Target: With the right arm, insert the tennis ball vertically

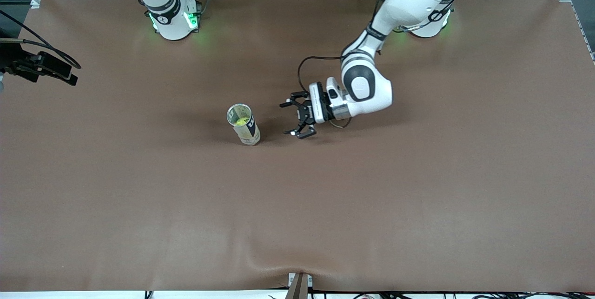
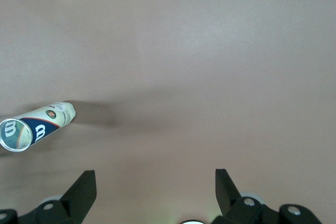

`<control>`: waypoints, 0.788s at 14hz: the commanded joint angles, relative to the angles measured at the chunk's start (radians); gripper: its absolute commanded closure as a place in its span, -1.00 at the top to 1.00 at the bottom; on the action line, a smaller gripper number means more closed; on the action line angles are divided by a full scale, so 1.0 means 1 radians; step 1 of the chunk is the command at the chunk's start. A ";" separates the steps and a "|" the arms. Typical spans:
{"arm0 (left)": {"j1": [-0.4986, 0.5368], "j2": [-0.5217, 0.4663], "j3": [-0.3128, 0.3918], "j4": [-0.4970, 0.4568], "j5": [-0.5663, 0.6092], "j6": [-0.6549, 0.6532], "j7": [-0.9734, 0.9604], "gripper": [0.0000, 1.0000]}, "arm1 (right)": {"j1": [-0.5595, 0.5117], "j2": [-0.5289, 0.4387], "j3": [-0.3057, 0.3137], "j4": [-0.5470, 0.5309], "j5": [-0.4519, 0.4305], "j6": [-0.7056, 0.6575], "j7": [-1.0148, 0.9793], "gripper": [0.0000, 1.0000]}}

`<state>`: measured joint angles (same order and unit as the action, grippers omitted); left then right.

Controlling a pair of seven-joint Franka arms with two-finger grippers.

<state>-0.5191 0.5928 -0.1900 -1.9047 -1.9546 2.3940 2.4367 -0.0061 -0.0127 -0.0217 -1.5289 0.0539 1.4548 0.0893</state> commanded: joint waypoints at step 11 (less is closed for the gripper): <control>0.405 -0.082 -0.005 -0.047 0.805 -0.274 -0.303 1.00 | -0.008 -0.018 -0.001 -0.016 -0.003 -0.001 -0.098 1.00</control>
<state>-0.1761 0.5333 -0.1894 -1.9629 -1.2638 2.1821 2.1843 -0.0078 -0.0138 -0.0250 -1.5295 0.0532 1.4551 0.0105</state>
